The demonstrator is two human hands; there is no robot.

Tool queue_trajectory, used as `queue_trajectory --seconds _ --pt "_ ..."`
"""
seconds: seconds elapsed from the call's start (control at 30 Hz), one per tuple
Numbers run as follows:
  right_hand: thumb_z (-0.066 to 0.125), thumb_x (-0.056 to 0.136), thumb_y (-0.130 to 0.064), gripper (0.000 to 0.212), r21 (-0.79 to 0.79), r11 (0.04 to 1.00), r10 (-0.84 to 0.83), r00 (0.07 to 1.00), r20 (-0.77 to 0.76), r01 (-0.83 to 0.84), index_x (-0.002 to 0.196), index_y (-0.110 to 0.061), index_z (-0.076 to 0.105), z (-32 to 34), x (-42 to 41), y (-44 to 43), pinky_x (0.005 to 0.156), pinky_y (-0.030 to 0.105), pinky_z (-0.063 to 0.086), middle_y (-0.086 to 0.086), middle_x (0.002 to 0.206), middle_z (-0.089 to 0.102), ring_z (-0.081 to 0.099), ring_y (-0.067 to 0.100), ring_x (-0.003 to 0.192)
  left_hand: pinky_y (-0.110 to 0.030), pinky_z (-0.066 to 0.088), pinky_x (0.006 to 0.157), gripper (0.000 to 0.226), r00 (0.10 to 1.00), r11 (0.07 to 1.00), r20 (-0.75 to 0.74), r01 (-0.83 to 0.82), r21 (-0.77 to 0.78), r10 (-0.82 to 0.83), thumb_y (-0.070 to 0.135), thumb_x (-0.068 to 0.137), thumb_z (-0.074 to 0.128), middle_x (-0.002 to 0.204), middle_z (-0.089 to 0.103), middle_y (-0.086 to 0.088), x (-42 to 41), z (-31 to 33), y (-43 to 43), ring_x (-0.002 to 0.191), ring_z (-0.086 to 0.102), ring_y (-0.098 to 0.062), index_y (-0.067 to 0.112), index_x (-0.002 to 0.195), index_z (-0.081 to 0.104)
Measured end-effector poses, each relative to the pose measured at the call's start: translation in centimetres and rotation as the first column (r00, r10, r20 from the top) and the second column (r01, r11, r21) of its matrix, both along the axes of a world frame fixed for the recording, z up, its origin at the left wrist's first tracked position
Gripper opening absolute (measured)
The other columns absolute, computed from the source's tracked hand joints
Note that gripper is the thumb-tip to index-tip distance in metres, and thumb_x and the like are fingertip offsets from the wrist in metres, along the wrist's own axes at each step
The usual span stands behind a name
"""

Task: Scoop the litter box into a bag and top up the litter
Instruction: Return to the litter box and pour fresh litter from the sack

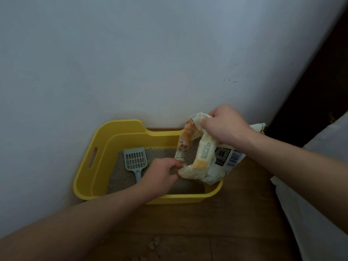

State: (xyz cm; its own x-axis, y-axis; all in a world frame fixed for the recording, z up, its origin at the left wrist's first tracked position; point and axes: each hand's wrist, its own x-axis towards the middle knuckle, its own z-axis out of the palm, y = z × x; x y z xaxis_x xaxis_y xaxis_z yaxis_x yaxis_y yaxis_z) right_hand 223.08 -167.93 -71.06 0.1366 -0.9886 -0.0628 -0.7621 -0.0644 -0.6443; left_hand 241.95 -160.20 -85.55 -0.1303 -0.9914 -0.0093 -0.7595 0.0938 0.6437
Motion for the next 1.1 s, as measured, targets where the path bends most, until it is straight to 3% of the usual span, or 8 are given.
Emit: queue_trajectory --seconds 0.27,0.37,0.43,0.57,0.7,0.83,0.97,1.1 --pt "0.061 0.078 -0.019 0.022 -0.089 0.996 -0.006 1.000 0.001 0.006 0.076 -0.001 0.073 1.5 0.3 0.4 0.058 0.043 0.055 0.022 0.078 0.071 0.067 0.039 0.076 -0.036 0.056 0.090 0.027 0.999 1.000 -0.048 -0.020 -0.013 0.019 0.030 0.084 0.076 0.112 0.073 0.013 0.1 0.5 -0.2 0.103 0.065 -0.002 0.027 0.111 0.075" --pt "0.061 0.076 -0.019 0.023 -0.112 0.993 -0.020 1.000 0.017 0.021 0.078 0.000 0.073 2.0 0.6 0.5 0.059 0.046 0.056 0.024 0.080 0.071 0.064 0.039 0.068 -0.036 0.056 0.092 0.027 0.999 0.999 -0.031 -0.036 -0.038 0.035 0.027 0.084 0.077 0.115 0.073 0.010 0.5 1.2 -0.2 0.105 0.065 -0.005 0.025 0.110 0.075" --pt "0.061 0.075 -0.019 0.024 -0.124 0.992 -0.025 1.000 0.019 0.027 0.079 0.001 0.073 2.2 0.9 0.7 0.058 0.046 0.055 0.025 0.080 0.070 0.056 0.030 0.060 -0.036 0.056 0.091 0.027 0.998 0.998 -0.045 -0.047 -0.043 0.045 0.027 0.083 0.078 0.115 0.073 0.009 0.6 1.3 0.0 0.105 0.066 -0.005 0.024 0.110 0.075" --pt "0.061 0.076 -0.021 0.025 -0.133 0.991 -0.010 1.000 0.010 0.011 0.079 0.001 0.073 2.8 1.5 1.3 0.053 0.037 0.049 0.020 0.066 0.065 0.059 0.032 0.061 -0.021 0.053 0.081 0.024 0.998 0.998 -0.041 -0.049 -0.049 0.047 0.030 0.084 0.077 0.107 0.074 0.013 0.4 1.9 0.9 0.094 0.064 0.001 0.026 0.108 0.075" --pt "0.062 0.074 -0.021 0.022 -0.156 0.987 -0.035 0.998 0.045 0.042 0.072 -0.002 0.074 4.3 1.7 1.5 0.058 0.040 0.056 0.019 0.074 0.072 0.067 0.035 0.071 -0.012 0.047 0.073 0.022 0.995 0.996 -0.085 -0.059 -0.062 0.053 0.030 0.085 0.075 0.093 0.068 0.020 -0.1 3.1 1.1 0.083 0.059 0.010 0.026 0.107 0.074" --pt "0.062 0.069 -0.017 0.019 -0.187 0.978 -0.077 0.992 0.100 0.095 0.070 0.000 0.071 6.0 1.1 1.0 0.050 0.035 0.048 0.011 0.059 0.061 0.060 0.029 0.057 -0.019 0.051 0.073 0.020 0.991 0.993 -0.124 -0.063 -0.096 0.051 0.026 0.084 0.077 0.091 0.069 0.017 -0.6 4.5 0.1 0.082 0.060 0.009 0.024 0.104 0.075" --pt "0.062 0.067 -0.014 0.022 -0.244 0.956 -0.129 0.980 0.151 0.163 0.075 0.005 0.069 7.6 0.2 0.5 0.049 0.032 0.040 0.008 0.056 0.050 0.048 0.021 0.053 -0.036 0.059 0.079 0.019 0.984 0.988 -0.173 -0.076 -0.137 0.051 0.023 0.082 0.079 0.093 0.074 0.012 -1.0 6.1 -0.8 0.087 0.067 -0.003 0.023 0.101 0.076" --pt "0.064 0.067 -0.015 0.022 -0.270 0.938 -0.166 0.965 0.204 0.218 0.074 0.006 0.066 9.3 -0.8 0.3 0.049 0.032 0.039 0.006 0.056 0.049 0.046 0.019 0.053 -0.038 0.059 0.083 0.022 0.976 0.983 -0.217 -0.071 -0.170 0.033 0.020 0.082 0.079 0.095 0.075 0.013 -2.2 7.5 -1.4 0.090 0.068 -0.001 0.024 0.103 0.077"
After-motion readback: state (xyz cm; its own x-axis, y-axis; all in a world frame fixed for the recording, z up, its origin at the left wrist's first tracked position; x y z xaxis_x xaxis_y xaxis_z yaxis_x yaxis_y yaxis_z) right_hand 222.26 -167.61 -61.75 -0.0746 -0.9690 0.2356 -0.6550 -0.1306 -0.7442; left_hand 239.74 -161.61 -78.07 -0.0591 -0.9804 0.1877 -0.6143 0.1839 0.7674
